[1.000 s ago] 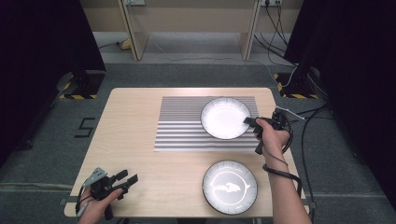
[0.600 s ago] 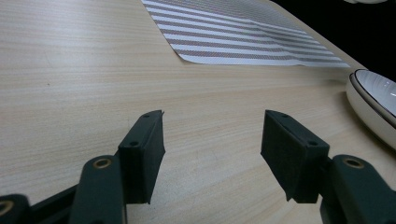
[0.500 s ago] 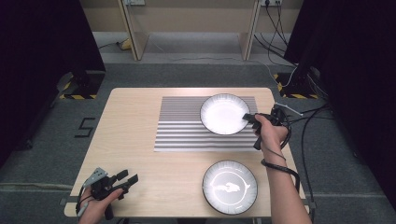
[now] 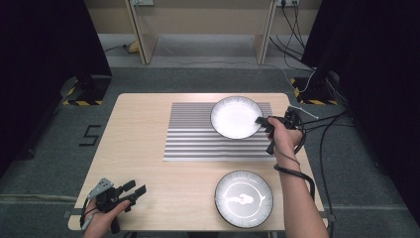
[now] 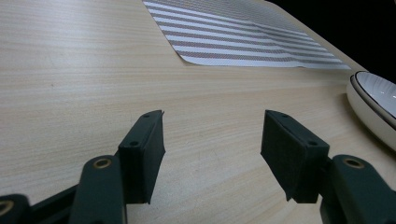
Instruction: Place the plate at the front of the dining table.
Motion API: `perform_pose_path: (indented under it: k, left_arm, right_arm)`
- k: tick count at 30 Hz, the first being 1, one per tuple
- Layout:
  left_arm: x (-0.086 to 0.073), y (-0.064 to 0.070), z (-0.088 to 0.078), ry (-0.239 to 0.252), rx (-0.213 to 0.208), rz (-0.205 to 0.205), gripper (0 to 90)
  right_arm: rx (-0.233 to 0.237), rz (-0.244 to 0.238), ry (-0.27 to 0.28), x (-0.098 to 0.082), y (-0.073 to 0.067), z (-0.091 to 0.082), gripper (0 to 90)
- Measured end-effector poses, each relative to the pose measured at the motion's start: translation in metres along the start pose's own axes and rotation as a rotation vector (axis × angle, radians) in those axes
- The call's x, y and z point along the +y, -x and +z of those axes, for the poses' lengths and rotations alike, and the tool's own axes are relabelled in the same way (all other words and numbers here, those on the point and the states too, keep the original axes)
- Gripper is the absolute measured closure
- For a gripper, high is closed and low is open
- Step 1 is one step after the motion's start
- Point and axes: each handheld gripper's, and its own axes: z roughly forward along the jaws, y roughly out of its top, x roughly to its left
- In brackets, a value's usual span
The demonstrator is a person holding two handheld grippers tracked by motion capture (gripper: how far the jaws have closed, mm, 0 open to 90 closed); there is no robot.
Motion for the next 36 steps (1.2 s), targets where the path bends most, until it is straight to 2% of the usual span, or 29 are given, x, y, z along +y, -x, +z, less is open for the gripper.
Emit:
perform_pose_path:
  k: [24,36]
  left_arm:
    - [0.000,-0.001,0.000,-0.001,0.002,0.005,38.9]
    - [0.000,-0.002,0.000,-0.001,0.006,0.004,38.8]
  right_arm:
    - [-0.011,0.026,0.007,0.012,-0.004,0.016,79.9]
    - [-0.017,0.044,0.009,0.015,0.000,0.023,79.9]
